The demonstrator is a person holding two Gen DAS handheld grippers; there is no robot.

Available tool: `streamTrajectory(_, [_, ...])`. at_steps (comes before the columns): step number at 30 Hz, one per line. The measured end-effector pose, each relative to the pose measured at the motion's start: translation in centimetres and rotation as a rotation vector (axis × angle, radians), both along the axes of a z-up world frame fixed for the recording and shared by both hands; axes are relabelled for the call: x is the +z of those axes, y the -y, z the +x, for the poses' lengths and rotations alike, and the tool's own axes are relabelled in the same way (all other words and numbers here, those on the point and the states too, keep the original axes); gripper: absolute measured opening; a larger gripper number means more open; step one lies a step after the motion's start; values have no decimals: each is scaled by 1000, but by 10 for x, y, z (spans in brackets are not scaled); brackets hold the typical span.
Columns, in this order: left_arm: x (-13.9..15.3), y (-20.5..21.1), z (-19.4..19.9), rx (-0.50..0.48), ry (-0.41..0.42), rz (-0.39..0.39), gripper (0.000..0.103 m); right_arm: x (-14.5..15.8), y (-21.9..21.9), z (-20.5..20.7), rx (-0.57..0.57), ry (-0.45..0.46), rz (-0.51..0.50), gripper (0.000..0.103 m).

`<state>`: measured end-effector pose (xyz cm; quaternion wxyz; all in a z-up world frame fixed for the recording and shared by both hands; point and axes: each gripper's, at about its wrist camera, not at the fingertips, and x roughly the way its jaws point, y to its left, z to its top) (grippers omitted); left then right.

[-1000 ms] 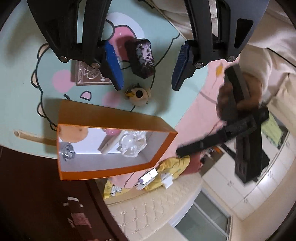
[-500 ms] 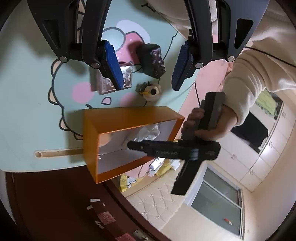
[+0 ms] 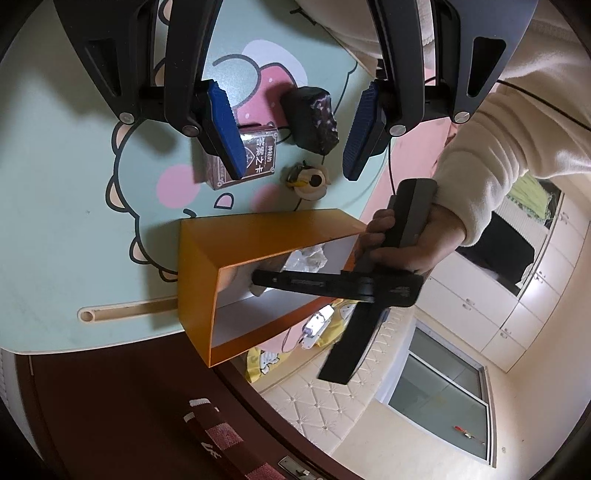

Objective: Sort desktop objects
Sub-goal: 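Reach the left gripper into the box and grasp the white tube, then lay the white tube on the table with left gripper while right gripper reaches into box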

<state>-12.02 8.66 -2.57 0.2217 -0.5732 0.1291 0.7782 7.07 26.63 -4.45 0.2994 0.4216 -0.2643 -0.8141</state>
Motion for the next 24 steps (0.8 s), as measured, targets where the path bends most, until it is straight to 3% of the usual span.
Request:
streamTrajectory(2, [15,7,8,4,-51,31,17,1,2,0,0,-1,6,56])
streamTrajectory(9, [110,58,60,64,-227,245,17,9,11,4,10,-17,39,56])
streamTrajectory(13, [125,88,99,84,-250,304,17,12,18,5,23,-18,57,56])
streamTrajectory(16, [108,104,126,123,-220,290,17,13,23,4,31,-17,65,56])
streamTrajectory(24, [17,128,166,269,-97,301,17,34,38,-12,66,-40,102,56])
